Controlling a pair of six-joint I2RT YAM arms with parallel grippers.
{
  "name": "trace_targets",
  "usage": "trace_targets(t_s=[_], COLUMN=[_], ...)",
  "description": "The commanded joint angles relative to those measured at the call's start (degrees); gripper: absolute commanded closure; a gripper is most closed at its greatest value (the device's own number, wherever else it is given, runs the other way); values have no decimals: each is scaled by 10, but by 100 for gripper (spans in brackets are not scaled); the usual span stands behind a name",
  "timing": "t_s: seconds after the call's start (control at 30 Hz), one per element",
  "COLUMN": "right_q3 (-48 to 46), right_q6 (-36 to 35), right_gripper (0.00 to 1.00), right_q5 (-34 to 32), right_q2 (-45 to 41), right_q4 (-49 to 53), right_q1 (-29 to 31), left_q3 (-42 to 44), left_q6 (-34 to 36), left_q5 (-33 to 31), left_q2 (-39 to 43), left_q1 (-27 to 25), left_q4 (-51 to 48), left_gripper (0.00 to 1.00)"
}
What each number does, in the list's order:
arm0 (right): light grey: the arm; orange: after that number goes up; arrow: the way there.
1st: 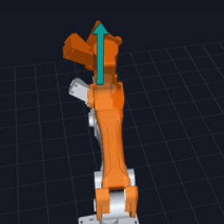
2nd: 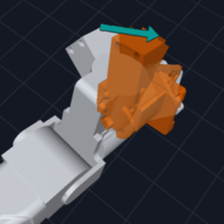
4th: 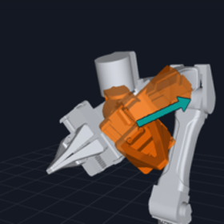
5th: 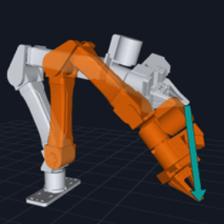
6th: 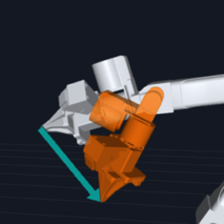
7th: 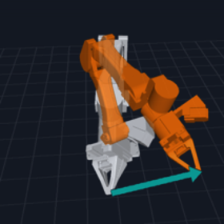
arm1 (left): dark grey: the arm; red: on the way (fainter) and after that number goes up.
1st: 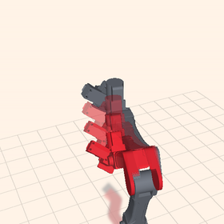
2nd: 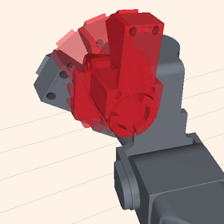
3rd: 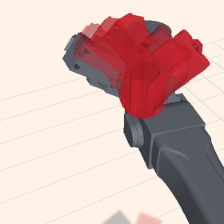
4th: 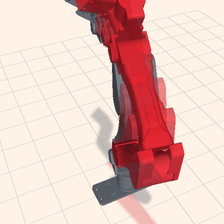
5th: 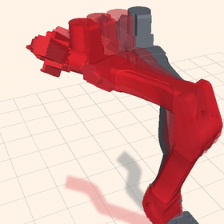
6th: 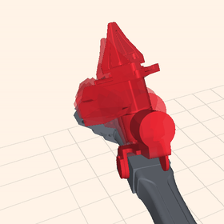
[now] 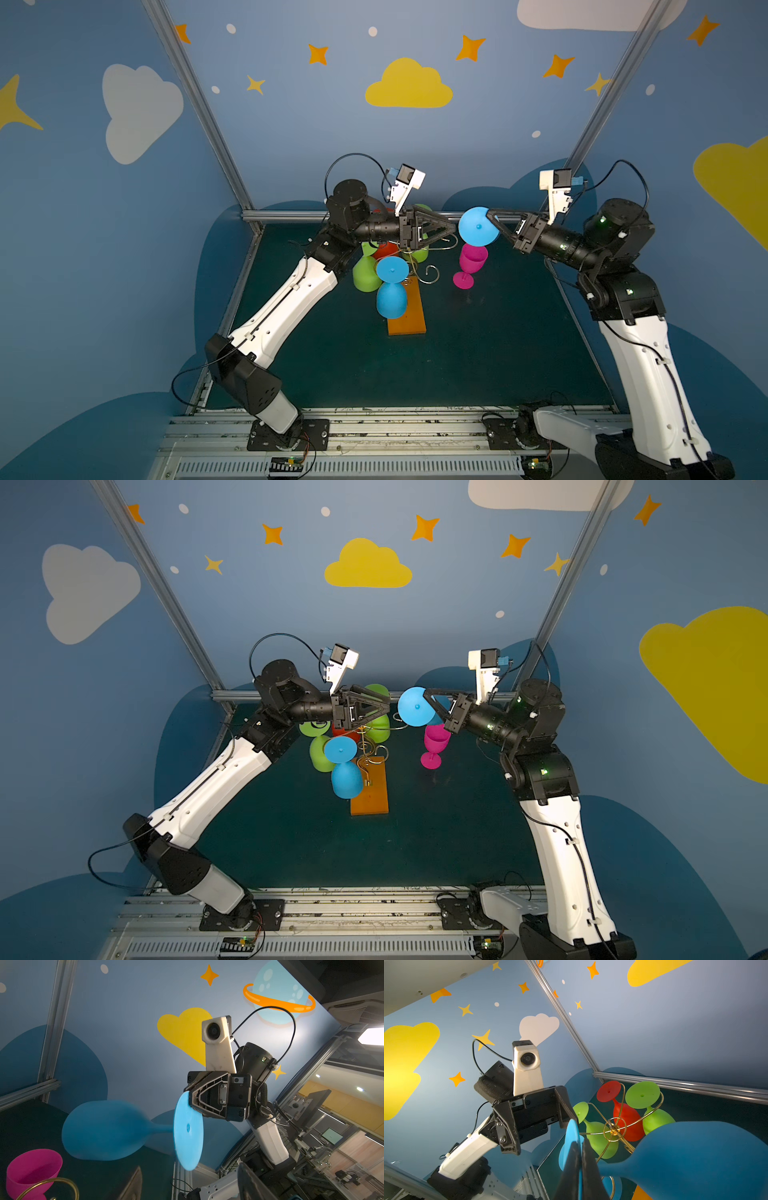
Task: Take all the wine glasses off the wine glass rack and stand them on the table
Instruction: 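Close the left gripper on the blue glass foot while the right gripper holds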
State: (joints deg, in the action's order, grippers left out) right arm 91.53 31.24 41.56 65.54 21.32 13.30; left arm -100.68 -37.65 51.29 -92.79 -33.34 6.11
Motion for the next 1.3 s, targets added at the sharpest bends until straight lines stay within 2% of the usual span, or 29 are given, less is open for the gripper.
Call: trace_targets(t_s=[0.0, 0.2, 0.4, 0.57, 0.7, 0.83, 0.93, 0.97, 1.03, 1.1, 1.2, 1.27], right_q3=[9, 1, 3, 1, 2, 2, 3, 2, -2, -10, -27, -39], right_q6=[-10, -14, -16, -16, -15, -22, -34, -39, -55, -73, -102, -127], right_gripper=[100, 100, 100, 100, 100, 100, 98, 89, 64, 48, 32, 25], right_q5=[4, -3, -4, -4, -2, -9, -18, -20, -39, -63, -94, -118], right_q2=[-10, -12, -9, -4, 0, -1, -6, -10, -23, -42, -71, -89], right_q4=[-16, -17, -20, -20, -13, -4, 8, 13, 23, 28, 33, 36], right_q1=[13, 25, 28, 32, 33, 35, 33, 33, 32, 30, 25, 23], left_q3=[-26, -35, -33, -35, -35, -32, -32, -31, -26, -18, -10, -8], left_q6=[-7, -17, -22, -37, -59, -94, -104, -106, -117, -135, -171, -193], left_q5=[11, 17, 25, 28, 33, 40, 35, 31, 22, 18, 12, 12], left_q2=[-16, -38, -42, -43, -43, -39, -30, -26, -16, -6, 4, 8], left_q1=[-11, -24, -29, -30, -30, -30, -27, -26, -23, -19, -17, -14], left_q4=[19, 26, 26, 40, 62, 91, 88, 86, 90, 111, 145, 160], left_gripper=[29, 33, 50, 76, 84, 97, 97, 97, 97, 97, 97, 97])
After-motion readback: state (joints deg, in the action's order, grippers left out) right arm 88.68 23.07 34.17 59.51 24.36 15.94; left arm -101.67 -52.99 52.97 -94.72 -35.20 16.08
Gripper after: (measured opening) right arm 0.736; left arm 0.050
